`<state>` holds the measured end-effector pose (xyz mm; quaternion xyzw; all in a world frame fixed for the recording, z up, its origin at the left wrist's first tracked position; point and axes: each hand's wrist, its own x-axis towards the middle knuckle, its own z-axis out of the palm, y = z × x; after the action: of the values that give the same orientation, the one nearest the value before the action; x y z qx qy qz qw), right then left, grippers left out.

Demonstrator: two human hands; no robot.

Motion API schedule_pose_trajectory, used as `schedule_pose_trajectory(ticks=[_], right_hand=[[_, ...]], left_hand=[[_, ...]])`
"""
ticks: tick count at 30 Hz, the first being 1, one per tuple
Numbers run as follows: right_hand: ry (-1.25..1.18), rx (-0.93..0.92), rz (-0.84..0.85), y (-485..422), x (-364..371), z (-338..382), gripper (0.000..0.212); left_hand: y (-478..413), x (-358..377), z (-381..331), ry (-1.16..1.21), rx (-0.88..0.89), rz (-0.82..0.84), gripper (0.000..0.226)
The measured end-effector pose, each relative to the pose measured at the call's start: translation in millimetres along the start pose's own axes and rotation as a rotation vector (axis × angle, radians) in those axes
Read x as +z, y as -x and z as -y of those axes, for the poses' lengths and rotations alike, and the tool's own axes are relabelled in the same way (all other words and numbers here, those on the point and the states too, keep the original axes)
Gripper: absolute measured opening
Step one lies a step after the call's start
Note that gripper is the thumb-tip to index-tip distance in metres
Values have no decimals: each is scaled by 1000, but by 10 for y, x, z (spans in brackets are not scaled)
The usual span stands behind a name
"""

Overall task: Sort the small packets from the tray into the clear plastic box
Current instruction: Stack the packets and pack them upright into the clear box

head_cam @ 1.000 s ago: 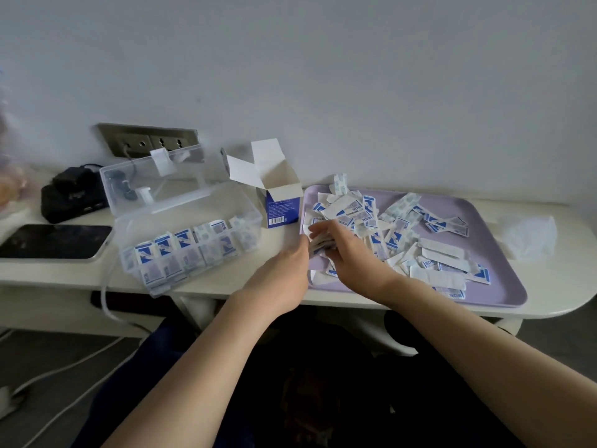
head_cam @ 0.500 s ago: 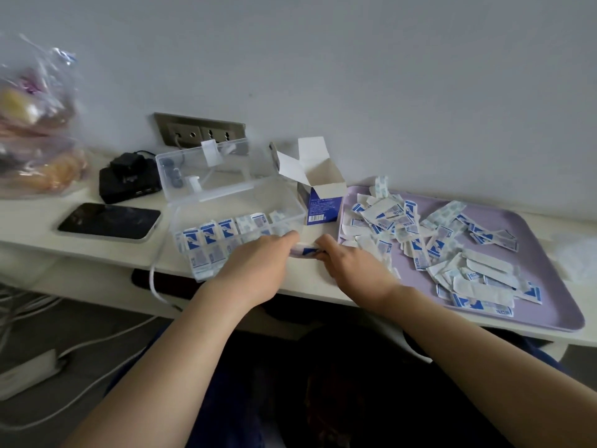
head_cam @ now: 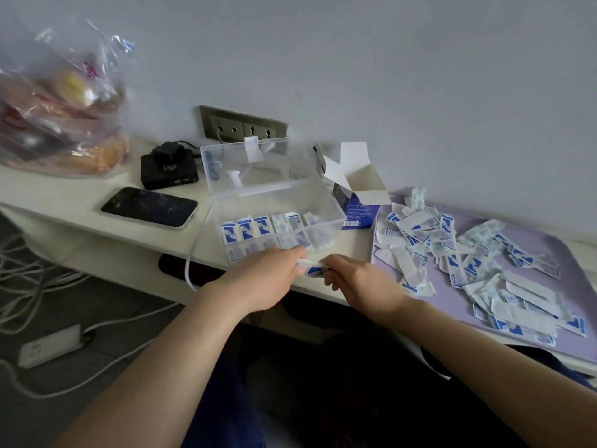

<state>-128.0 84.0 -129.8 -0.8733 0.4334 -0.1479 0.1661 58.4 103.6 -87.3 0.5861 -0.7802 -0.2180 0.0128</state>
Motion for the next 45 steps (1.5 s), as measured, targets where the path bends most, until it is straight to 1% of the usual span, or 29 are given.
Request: schedule_pose_trajectory(ticks=[2, 4, 6, 8, 11, 13, 14, 16, 19, 22, 27, 30, 32, 33, 35, 37, 38, 40, 43, 45], right_hand=[[5, 6, 32, -55, 14, 35, 21], [23, -6, 65, -92, 26, 85, 34], [42, -13, 79, -111, 30, 165, 41], [14, -21, 8, -144, 37, 252, 39], [-36, -5, -116, -195, -23, 384, 44], [-80, 1, -117, -221, -76, 482, 47], [-107, 6, -110, -221, -99, 526, 46], [-172, 33, -130, -233, -147, 601, 36], [-192, 60, -233, -306, -206, 620, 21], [-215, 59, -270, -401, -269, 660, 19], [-252, 77, -238, -596, -333, 781, 12], [-272, 63, -226, -702, -329, 836, 9], [-261, 53, -226, -787, -320, 864, 10], [-252, 60, -238, -826, -331, 861, 12], [-234, 94, -278, -938, -359, 818, 18], [-161, 149, -294, -1056, -395, 707, 25], [-99, 179, -272, -1114, -400, 633, 24], [21, 244, -209, -1217, -384, 484, 22], [99, 366, -109, -1318, -302, 344, 35], [141, 447, -50, -1372, -264, 287, 37]], left_hand=[[19, 31, 22, -7, -7, -11, 15], [53, 24, 29, -6, -15, -23, 22], [75, -19, 31, -20, -11, -79, 21], [88, -83, 41, -20, -18, -161, 15], [75, -175, 53, 93, -63, -285, 12], [80, -223, 80, 155, -101, -366, 11], [75, -235, 88, 162, -110, -398, 11], [91, -259, 104, 162, -113, -455, 10], [124, -291, 126, 171, -92, -526, 10], [133, -323, 177, 210, -88, -583, 10], [175, -348, 289, 300, -44, -653, 14], [208, -355, 326, 328, -17, -690, 12], [212, -343, 367, 355, -37, -733, 11], [201, -327, 380, 357, -63, -746, 17], [172, -288, 442, 259, -135, -724, 37], [129, -247, 497, 45, -172, -622, 42], [119, -231, 519, -35, -171, -565, 40], [106, -219, 543, -95, -138, -488, 36], [103, -199, 545, -104, -88, -468, 27], [93, -190, 539, -107, -74, -475, 20]])
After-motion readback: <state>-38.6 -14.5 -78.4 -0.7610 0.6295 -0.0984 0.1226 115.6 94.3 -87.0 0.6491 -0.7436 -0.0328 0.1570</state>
